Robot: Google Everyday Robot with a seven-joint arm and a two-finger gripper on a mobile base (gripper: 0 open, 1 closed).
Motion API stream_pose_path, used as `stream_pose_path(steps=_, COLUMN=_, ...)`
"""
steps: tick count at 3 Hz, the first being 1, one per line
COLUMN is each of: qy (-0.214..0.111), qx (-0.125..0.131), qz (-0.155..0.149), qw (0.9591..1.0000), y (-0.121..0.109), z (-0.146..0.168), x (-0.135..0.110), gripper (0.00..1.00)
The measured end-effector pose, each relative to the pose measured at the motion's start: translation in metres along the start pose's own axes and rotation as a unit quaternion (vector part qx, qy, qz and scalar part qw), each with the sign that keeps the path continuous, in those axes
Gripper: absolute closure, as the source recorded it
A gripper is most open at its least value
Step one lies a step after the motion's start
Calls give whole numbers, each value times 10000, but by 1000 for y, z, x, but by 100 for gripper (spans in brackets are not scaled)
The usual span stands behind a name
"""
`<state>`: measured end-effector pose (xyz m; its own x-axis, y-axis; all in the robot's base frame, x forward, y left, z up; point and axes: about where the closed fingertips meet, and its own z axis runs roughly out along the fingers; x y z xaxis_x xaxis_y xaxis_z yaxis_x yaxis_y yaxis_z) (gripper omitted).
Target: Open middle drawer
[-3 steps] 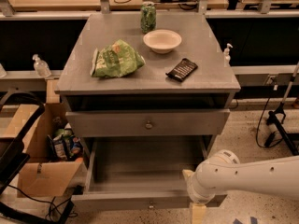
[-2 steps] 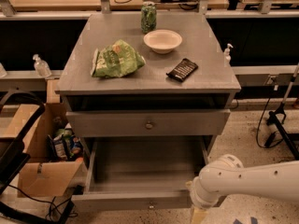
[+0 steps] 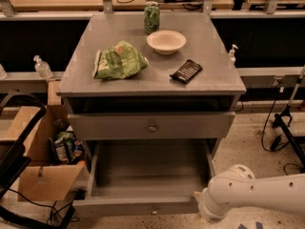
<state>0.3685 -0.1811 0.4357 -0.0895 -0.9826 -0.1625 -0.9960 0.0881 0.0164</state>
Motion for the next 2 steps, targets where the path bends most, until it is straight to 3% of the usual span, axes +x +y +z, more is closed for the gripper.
stream_pose_path(steps=1, qy=1, qx=-1, qz=3, qw=10000, y=0, z=0, x=0, gripper=96)
stream_pose_path(steps=2, qy=1, qx=-2, qz=3, qw=10000, y=0, z=0, x=0, gripper=100)
